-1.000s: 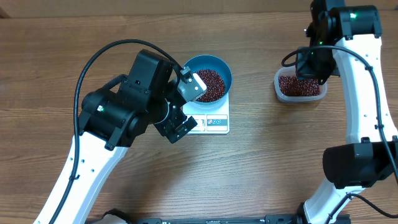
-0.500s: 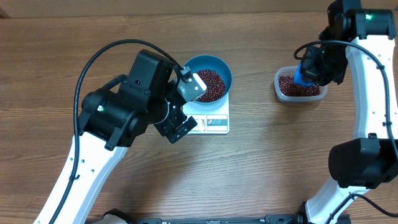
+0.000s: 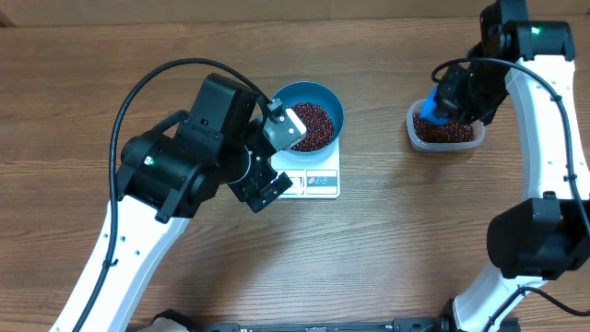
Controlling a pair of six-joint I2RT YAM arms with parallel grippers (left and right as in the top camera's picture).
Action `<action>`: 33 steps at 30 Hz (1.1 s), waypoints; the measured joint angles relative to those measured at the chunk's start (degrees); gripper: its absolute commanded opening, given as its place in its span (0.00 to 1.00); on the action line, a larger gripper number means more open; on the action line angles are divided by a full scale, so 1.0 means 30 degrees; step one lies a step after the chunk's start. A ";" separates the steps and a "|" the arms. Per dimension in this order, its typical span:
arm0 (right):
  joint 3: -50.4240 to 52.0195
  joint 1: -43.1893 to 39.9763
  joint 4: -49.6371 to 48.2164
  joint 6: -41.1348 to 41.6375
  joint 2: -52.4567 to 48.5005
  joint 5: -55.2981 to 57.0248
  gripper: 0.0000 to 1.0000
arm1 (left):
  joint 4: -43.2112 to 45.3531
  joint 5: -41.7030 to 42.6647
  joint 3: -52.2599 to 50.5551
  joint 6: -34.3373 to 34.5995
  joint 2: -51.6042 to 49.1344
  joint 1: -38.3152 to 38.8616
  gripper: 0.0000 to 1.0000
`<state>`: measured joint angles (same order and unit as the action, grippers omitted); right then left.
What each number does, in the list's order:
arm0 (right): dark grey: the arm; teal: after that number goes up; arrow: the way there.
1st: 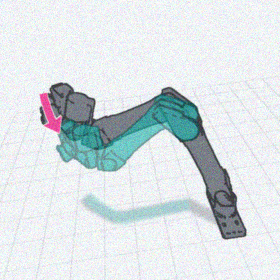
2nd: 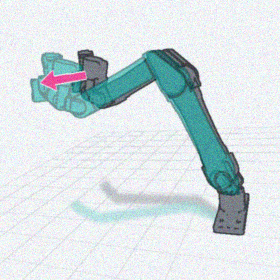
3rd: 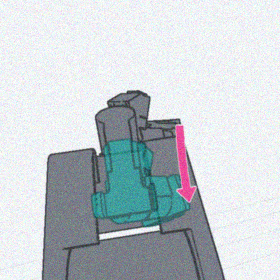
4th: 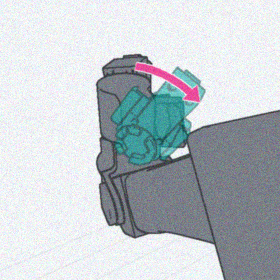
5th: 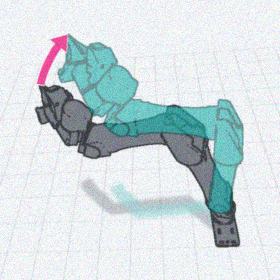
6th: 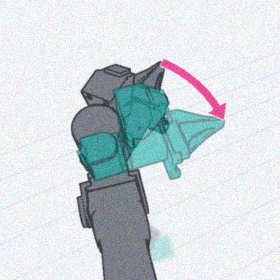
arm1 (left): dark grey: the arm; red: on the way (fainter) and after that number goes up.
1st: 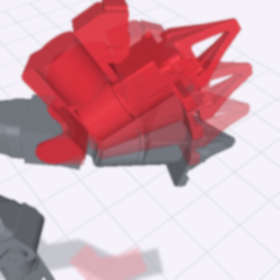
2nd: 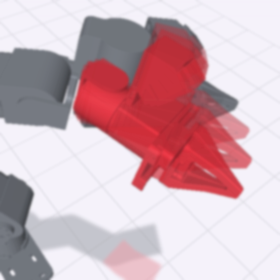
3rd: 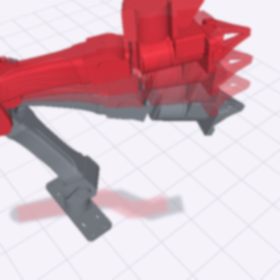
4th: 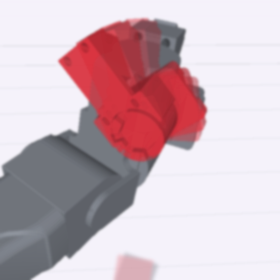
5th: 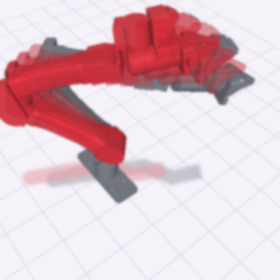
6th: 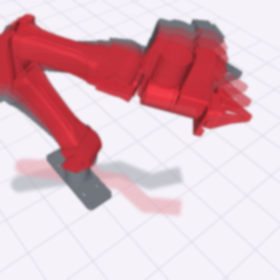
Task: Scoop item into bowl and weigh 150g on scale
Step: 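Carry the blue cup over the clear bean container and lower it in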
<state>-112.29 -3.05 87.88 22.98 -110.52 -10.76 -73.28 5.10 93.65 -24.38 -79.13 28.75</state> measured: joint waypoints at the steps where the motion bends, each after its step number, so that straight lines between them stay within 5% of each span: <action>1: 0.0233 0.0000 0.0015 0.0044 0.0000 0.0000 0.04 | 0.0000 0.0000 0.0000 0.0000 0.0000 0.0000 0.99; 33: 0.2390 0.0000 -0.1217 0.0765 0.0007 0.0554 0.04 | 0.0000 0.0000 0.0000 0.0000 0.0000 0.0000 1.00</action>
<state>-105.12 -3.05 84.23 25.28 -110.50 -9.10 -73.28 5.10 93.65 -24.38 -79.13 28.75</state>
